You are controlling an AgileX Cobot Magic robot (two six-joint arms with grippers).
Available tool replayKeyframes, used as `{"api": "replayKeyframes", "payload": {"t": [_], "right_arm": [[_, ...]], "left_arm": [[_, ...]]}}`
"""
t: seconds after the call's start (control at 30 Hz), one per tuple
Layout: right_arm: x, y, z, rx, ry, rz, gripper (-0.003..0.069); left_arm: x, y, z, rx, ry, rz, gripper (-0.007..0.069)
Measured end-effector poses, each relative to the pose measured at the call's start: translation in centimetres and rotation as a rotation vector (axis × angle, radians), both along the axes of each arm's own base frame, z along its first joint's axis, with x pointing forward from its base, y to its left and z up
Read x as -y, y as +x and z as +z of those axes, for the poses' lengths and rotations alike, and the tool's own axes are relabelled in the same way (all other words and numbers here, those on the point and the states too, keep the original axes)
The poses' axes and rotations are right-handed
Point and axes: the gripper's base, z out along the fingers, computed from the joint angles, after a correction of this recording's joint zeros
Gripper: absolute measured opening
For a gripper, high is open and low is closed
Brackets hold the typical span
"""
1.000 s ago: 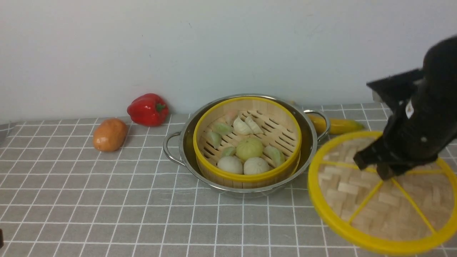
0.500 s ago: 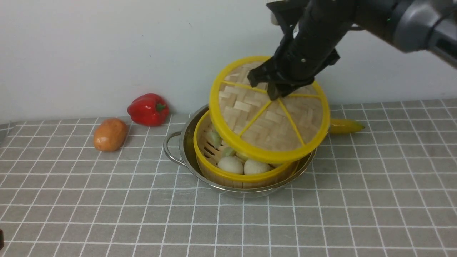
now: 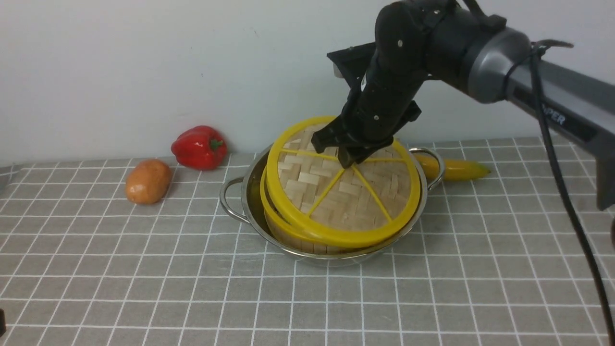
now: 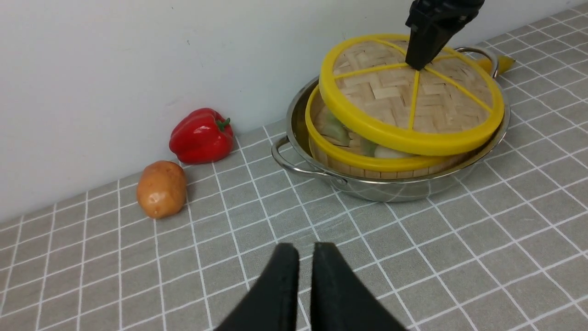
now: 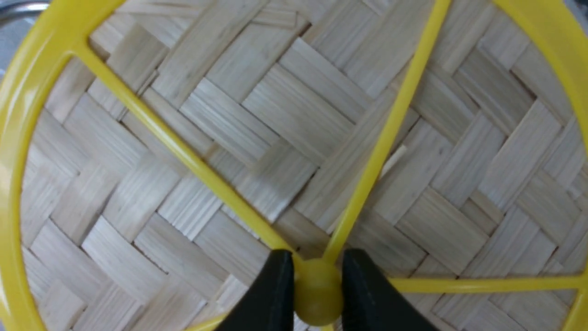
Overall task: Place the steamer in the pot on the grey tablecloth, and put the lid on the steamer.
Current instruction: 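Place the bamboo steamer lid onto the steamer basket in the pot with the right gripper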
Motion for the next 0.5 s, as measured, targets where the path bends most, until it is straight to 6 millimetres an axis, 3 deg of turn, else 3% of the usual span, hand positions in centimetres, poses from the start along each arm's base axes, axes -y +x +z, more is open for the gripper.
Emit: {"api": "replayKeyframes", "payload": {"t": [0.2, 0.5], "right_arm": [[-0.7, 0.2, -1.4, -0.009, -0.013, 0.029, 0.0147], [-1.4, 0.8, -1.6, 0.019, -0.008, 0.039, 0.0147]], "left_arm": [[0.0, 0.0, 0.0, 0.0, 0.001, 0.0, 0.0043], [0.0, 0.0, 0.0, 0.0, 0.001, 0.0, 0.0053]]}}
